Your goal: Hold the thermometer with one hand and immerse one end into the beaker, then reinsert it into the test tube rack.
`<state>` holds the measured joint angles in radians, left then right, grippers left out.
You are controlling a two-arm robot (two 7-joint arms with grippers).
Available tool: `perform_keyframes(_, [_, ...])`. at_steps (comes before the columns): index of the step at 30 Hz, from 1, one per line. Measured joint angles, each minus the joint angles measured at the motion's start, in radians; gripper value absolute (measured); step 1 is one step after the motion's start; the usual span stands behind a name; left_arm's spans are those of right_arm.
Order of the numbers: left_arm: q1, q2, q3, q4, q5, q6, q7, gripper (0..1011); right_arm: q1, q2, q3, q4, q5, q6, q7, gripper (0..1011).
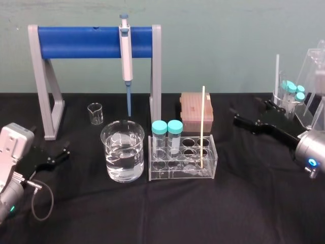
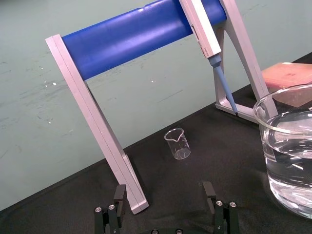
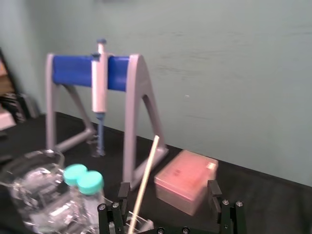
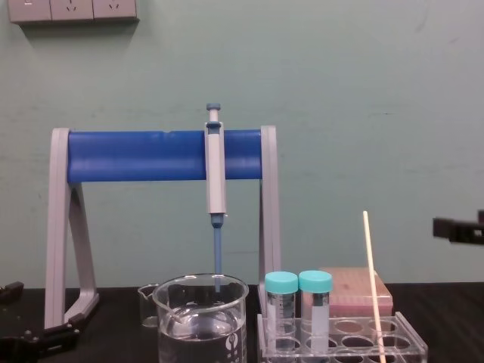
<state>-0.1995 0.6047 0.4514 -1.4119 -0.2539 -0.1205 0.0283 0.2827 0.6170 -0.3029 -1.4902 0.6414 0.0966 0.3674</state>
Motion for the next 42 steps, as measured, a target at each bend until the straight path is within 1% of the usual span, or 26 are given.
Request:
perform_keyframes(1, [0.000,0.000,0.000,0.000,0.000,0.000,0.000,1004,0.009,-0.001,0.002,0.005,0.011,0.016,0.013,1003])
perform_keyframes(2, [0.000,0.000,0.000,0.000,0.000,0.000,0.000,1004,0.029,-0.005,0.002,0.017,0.028,0.048,0.039,1003])
perform_keyframes(5, [0.000,0.000,0.000,0.000,0.000,0.000,0.000,1004,0.071,-0.013,-0.008,0.051,0.045,0.088,0.079,1003])
perform_keyframes(6, [0.000,0.000,0.000,0.000,0.000,0.000,0.000,1004,0.071,-0.013,-0.008,0.051,0.045,0.088,0.079,1003])
perform_keyframes(8, [0.000,0.000,0.000,0.000,0.000,0.000,0.000,1004,0.116,-0.023,-0.027,0.096,0.065,0.126,0.119,1003])
perform_keyframes(11, [0.000,0.000,0.000,0.000,0.000,0.000,0.000,1004,0.154,-0.035,-0.049,0.137,0.081,0.158,0.148,1003])
perform_keyframes(12, [0.000,0.000,0.000,0.000,0.000,0.000,0.000,1004,0.179,-0.043,-0.061,0.164,0.091,0.176,0.167,1003])
perform_keyframes(15, [0.000,0.000,0.000,0.000,0.000,0.000,0.000,1004,0.212,-0.055,-0.079,0.201,0.104,0.198,0.190,1003])
perform_keyframes(18, [0.000,0.000,0.000,0.000,0.000,0.000,0.000,1004,0.255,-0.074,-0.101,0.248,0.112,0.212,0.213,1003])
perform_keyframes(19, [0.000,0.000,0.000,0.000,0.000,0.000,0.000,1004,0.275,-0.085,-0.114,0.275,0.114,0.213,0.222,1003])
perform_keyframes(21, [0.000,0.000,0.000,0.000,0.000,0.000,0.000,1004,0.292,-0.095,-0.124,0.295,0.115,0.214,0.230,1003])
perform_keyframes(22, [0.000,0.000,0.000,0.000,0.000,0.000,0.000,1004,0.309,-0.105,-0.133,0.317,0.116,0.213,0.237,1003])
perform_keyframes(25, [0.000,0.000,0.000,0.000,0.000,0.000,0.000,1004,0.339,-0.123,-0.150,0.357,0.120,0.213,0.249,1003])
perform_keyframes(28, [0.000,0.000,0.000,0.000,0.000,0.000,0.000,1004,0.359,-0.137,-0.159,0.385,0.127,0.213,0.254,1003])
perform_keyframes(29, [0.000,0.000,0.000,0.000,0.000,0.000,0.000,1004,0.372,-0.146,-0.164,0.403,0.132,0.214,0.257,1003])
perform_keyframes(36, [0.000,0.000,0.000,0.000,0.000,0.000,0.000,1004,0.411,-0.177,-0.171,0.472,0.166,0.239,0.256,1003])
perform_keyframes(42, [0.000,0.000,0.000,0.000,0.000,0.000,0.000,1004,0.427,-0.188,-0.181,0.505,0.183,0.261,0.253,1003])
